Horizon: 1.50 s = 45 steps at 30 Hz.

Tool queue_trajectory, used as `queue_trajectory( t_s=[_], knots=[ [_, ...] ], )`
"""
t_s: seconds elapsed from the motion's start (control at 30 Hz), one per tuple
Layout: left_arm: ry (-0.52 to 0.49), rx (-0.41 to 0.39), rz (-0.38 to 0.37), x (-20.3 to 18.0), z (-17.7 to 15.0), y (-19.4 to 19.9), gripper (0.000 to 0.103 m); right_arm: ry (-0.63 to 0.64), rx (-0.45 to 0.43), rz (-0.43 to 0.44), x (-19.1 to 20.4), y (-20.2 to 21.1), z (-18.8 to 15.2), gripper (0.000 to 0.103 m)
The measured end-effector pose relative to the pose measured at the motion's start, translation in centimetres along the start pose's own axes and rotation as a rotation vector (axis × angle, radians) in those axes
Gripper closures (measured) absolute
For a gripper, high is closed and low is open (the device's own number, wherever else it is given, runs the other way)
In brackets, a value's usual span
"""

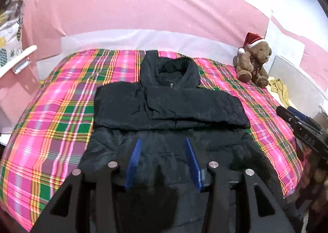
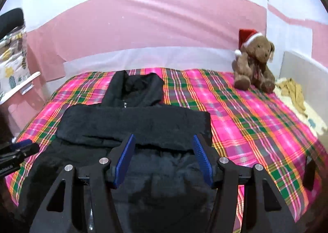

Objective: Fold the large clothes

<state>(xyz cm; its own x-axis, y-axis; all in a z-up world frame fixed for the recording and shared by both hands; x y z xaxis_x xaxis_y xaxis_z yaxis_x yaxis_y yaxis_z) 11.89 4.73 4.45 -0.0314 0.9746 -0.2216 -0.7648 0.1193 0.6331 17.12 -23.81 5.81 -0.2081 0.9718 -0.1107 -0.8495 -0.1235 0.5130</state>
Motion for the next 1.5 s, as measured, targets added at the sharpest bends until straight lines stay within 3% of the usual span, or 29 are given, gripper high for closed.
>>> queue_trajectory(
  t_s=[0.13,0.3,0.47,0.67,1.07,1.5],
  knots=[
    [-0.016,-0.018,-0.001,-0.3,0.6,1.5,0.055,0.06,-0.037,-0.033,1.7,1.1,1.1,0.045],
    [-0.025,-0.043,-0.018,-0.5,1.4,3.0,0.053,0.06,-0.075,0.0,2.1,2.6,2.4,0.045],
    [-0.032,-0.039,-0.024,-0.4,2.8,2.5,0.051,0.068,-0.05,0.064,2.2,2.4,3.0,0.045],
    [-0.054,-0.027,-0.011,-0.5,6.5,0.3,0.049,0.078,-0.002,0.136,1.8,-0.3,6.1,0.044],
    [-0.049,0.011,-0.012,0.3,15.1,-10.0,0.043,0.009,0.139,0.226,0.1,-12.5,11.5,0.044],
    [-0.003,0.134,0.056,2.8,20.4,-26.7,0.042,-0.106,0.257,0.233,-3.4,-28.0,13.8,0.044]
  ],
)
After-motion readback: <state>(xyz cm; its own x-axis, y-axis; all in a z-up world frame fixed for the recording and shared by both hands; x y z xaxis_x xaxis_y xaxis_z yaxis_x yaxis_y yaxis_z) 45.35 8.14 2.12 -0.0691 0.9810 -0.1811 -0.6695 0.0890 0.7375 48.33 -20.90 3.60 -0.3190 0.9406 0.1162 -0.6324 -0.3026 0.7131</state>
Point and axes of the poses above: each gripper's, at about its wrist camera, not at the fingertips, and y roughly against the way its jaws point, x to its left, z to its top, the point moved 2 cm from there along -y, roughly the way its jaws point, and after that the axes turned 5 degrees about y, right-handed, at the moved point
